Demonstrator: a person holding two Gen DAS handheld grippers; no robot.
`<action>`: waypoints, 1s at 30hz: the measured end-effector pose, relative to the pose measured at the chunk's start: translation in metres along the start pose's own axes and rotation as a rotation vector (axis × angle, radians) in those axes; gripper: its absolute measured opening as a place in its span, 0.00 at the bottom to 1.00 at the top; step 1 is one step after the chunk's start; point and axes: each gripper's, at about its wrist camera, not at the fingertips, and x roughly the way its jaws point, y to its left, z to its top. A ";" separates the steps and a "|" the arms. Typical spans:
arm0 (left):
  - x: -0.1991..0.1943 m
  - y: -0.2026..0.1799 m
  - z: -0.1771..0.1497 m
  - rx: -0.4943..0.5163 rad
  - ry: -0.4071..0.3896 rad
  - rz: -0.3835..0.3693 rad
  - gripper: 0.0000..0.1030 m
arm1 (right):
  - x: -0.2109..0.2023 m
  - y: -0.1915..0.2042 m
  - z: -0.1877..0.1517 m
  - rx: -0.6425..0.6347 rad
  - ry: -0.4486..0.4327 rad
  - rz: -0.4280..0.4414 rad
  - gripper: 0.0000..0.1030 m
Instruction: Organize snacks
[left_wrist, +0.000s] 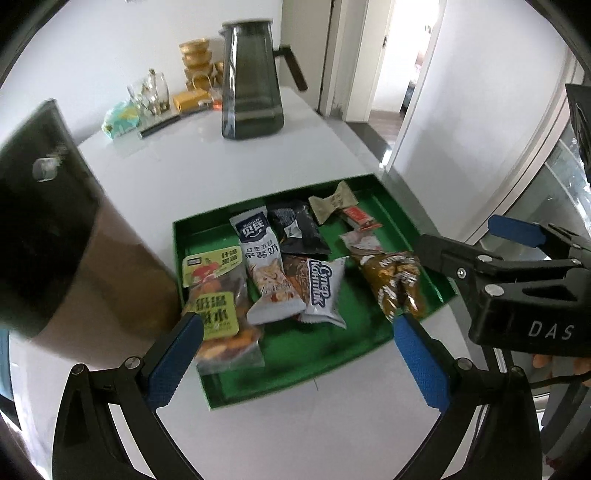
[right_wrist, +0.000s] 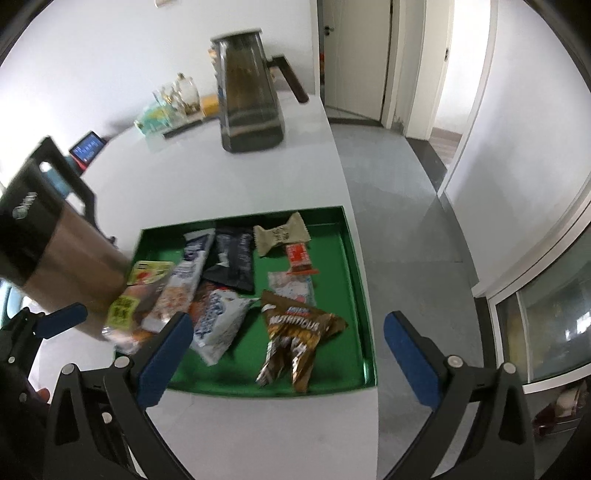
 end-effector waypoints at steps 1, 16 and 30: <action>-0.007 0.000 -0.003 -0.001 -0.012 0.000 0.98 | -0.007 0.002 -0.003 -0.001 -0.013 0.004 1.00; -0.132 0.043 -0.089 -0.075 -0.191 0.015 0.98 | -0.121 0.076 -0.081 -0.053 -0.196 0.084 1.00; -0.217 0.111 -0.162 -0.062 -0.304 0.013 0.98 | -0.194 0.172 -0.150 -0.047 -0.260 0.054 1.00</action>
